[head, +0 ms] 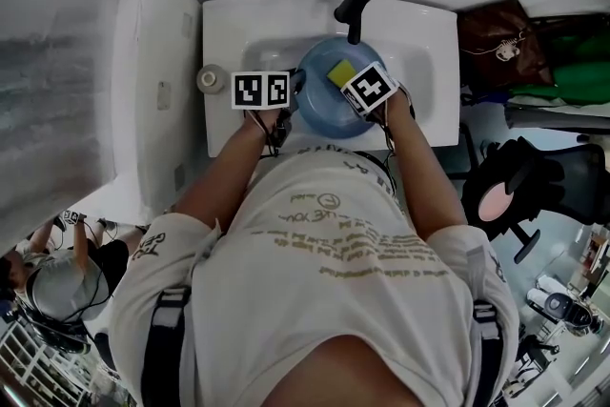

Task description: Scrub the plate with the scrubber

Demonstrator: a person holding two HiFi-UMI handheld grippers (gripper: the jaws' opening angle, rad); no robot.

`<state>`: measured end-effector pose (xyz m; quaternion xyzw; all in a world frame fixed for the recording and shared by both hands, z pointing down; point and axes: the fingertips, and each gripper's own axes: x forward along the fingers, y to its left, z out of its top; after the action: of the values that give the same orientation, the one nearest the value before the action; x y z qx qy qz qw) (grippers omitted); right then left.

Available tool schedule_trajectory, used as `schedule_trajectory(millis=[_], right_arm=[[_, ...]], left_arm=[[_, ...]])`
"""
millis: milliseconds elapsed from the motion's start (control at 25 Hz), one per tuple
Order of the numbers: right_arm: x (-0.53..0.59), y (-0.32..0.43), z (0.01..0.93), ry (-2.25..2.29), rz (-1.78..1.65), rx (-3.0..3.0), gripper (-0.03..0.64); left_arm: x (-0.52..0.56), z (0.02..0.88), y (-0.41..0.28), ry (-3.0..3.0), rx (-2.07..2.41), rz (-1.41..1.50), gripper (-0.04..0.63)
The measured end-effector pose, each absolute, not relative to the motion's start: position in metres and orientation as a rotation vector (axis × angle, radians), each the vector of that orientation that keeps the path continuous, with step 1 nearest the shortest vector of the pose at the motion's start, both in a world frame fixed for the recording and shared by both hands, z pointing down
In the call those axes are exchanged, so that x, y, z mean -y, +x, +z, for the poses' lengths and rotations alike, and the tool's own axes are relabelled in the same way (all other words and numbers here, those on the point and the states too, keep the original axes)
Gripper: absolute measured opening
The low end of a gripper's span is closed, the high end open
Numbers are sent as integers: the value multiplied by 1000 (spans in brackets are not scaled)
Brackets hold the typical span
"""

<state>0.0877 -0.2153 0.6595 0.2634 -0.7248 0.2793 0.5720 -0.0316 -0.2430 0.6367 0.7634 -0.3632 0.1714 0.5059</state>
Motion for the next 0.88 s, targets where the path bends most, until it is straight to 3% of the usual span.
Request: schedule_trajectory(millis=[360,880], right_arm=[[218,130,675,694,719,1627,209],[171,56,665,478,706,1750,207]], left_arm=[[244,642,-36,1806,892,401,40],[252,644,-38,1782,917,403,40]])
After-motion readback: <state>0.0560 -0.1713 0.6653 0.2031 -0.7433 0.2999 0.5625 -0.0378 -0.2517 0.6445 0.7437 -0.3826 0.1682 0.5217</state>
